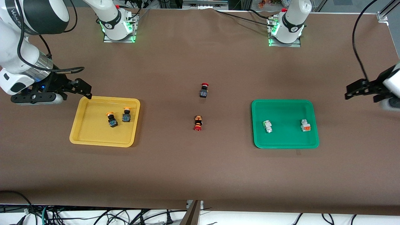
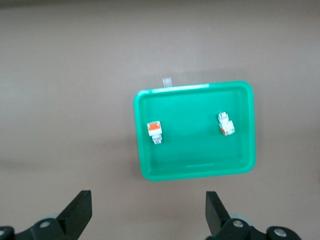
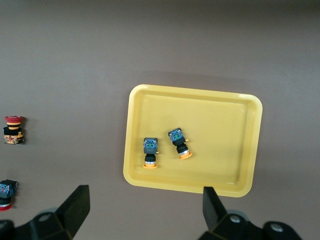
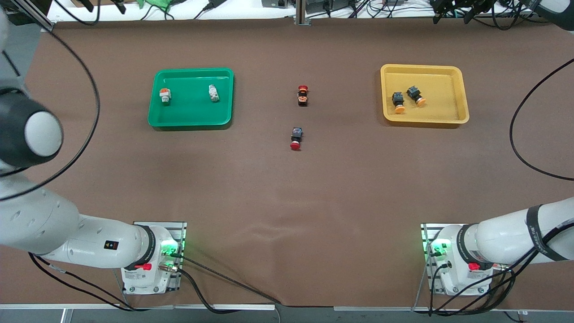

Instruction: Place green and yellow buttons in trays

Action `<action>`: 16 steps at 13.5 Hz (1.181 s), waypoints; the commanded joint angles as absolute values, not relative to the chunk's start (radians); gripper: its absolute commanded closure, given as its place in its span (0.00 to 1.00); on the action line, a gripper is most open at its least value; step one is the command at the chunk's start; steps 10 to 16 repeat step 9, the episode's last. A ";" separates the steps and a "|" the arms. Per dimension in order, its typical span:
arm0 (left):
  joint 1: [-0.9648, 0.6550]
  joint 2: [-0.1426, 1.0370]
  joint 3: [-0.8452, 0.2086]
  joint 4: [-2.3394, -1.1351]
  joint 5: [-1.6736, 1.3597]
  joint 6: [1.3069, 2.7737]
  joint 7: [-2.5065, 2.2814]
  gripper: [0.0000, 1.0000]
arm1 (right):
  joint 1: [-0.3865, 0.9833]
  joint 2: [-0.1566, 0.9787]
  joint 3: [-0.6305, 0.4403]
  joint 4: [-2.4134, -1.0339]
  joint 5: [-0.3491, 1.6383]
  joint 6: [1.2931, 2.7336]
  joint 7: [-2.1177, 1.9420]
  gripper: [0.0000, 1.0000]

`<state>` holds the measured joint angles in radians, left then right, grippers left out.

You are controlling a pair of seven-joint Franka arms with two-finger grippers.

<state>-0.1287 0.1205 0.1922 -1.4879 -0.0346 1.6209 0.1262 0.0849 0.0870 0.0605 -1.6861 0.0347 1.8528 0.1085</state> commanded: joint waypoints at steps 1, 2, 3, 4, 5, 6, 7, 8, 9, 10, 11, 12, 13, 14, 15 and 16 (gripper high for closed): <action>-0.042 -0.043 0.082 -1.703 -0.015 1.677 0.094 0.00 | 0.074 0.098 0.069 -1.654 0.037 1.829 0.115 0.01; 0.033 -0.043 -0.037 -1.703 -0.014 1.652 0.081 0.00 | 0.072 0.098 0.069 -1.654 0.037 1.829 0.114 0.01; 0.067 -0.040 -0.069 -1.700 -0.014 1.643 0.071 0.00 | 0.072 0.098 0.069 -1.654 0.035 1.829 0.114 0.00; 0.071 -0.034 -0.069 -1.692 -0.014 1.640 0.069 0.00 | 0.072 0.098 0.069 -1.654 0.029 1.827 0.112 0.01; 0.074 -0.031 -0.061 -1.690 -0.014 1.637 0.068 0.00 | 0.072 0.097 0.069 -1.654 0.029 1.824 0.110 0.01; 0.071 -0.028 -0.043 -1.686 -0.015 1.634 0.066 0.00 | 0.071 0.097 0.069 -1.654 0.029 1.810 0.106 0.00; 0.052 -0.023 -0.014 -1.684 -0.015 1.634 0.066 0.00 | 0.071 0.095 0.069 -1.654 0.029 1.807 0.106 0.01; 0.007 -0.015 0.027 -1.680 -0.021 1.634 0.067 0.00 | 0.072 0.095 0.068 -1.654 0.028 1.807 0.106 0.01; -0.026 -0.011 0.059 -1.668 -0.017 1.634 0.066 0.00 | 0.071 0.094 0.067 -1.652 0.029 1.807 0.106 0.01; -0.026 -0.011 0.059 -1.668 -0.017 1.634 0.066 0.00 | 0.071 0.094 0.067 -1.652 0.029 1.807 0.106 0.01; -0.026 -0.011 0.059 -1.668 -0.017 1.634 0.066 0.00 | 0.071 0.094 0.067 -1.652 0.029 1.807 0.106 0.01; -0.026 -0.011 0.059 -1.668 -0.017 1.634 0.066 0.00 | 0.071 0.094 0.067 -1.652 0.029 1.807 0.106 0.01; -0.026 -0.011 0.059 -1.668 -0.017 1.634 0.066 0.00 | 0.071 0.094 0.067 -1.652 0.029 1.807 0.106 0.01; -0.026 -0.011 0.059 -1.668 -0.017 1.634 0.066 0.00 | 0.071 0.094 0.067 -1.652 0.029 1.807 0.106 0.01; -0.026 -0.011 0.059 -1.668 -0.017 1.634 0.066 0.00 | 0.071 0.094 0.067 -1.652 0.029 1.807 0.106 0.01; -0.026 -0.011 0.059 -1.668 -0.017 1.634 0.066 0.00 | 0.071 0.094 0.067 -1.652 0.029 1.807 0.106 0.01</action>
